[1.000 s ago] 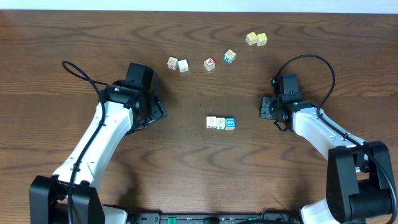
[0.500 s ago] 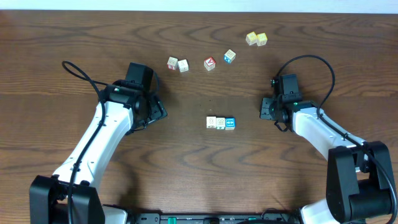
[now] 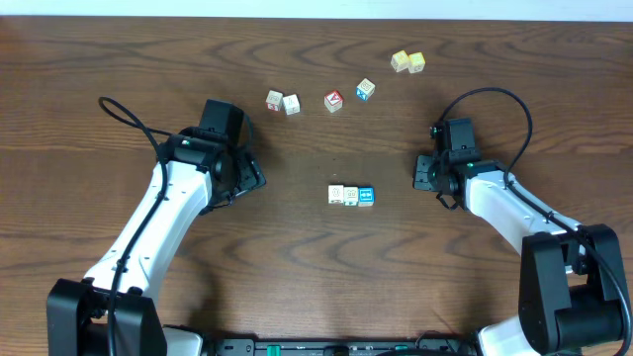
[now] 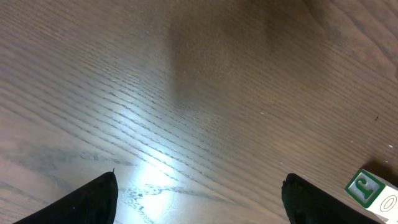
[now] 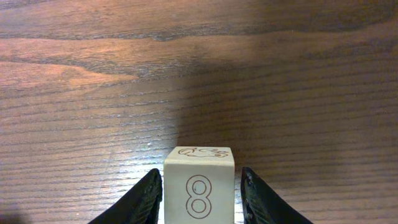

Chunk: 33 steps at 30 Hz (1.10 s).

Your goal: Lift 4 blocks

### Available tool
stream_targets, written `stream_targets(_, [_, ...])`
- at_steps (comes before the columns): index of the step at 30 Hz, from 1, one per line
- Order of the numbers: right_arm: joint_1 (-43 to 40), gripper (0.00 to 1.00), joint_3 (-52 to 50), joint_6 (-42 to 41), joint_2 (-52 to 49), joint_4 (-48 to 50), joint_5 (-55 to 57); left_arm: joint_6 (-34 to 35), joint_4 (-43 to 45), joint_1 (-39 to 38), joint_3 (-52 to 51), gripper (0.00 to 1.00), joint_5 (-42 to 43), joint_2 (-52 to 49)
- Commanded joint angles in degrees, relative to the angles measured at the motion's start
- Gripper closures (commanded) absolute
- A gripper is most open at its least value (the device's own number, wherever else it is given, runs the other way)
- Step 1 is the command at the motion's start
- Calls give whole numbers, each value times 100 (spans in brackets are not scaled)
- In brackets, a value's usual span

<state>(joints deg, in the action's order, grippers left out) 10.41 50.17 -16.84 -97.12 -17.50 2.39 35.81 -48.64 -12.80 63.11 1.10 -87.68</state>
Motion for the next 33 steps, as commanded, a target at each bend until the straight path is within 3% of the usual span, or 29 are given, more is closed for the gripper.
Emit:
stream_targets(1, [-20, 60, -42, 192, -52, 17, 37, 7, -15, 20, -28, 15, -72, -22])
stream_targets(20, [-20, 63, -42, 240, -330, 216, 59, 7, -15, 20, -28, 16, -72, -22])
stream_targets(26, [-20, 74, -28, 240, -326, 223, 52, 7, -15, 20, -28, 16, -72, -22])
stream_targets(33, [-20, 76, 11, 225, -245, -11, -302, 7, -15, 20, -28, 16, -72, -22])
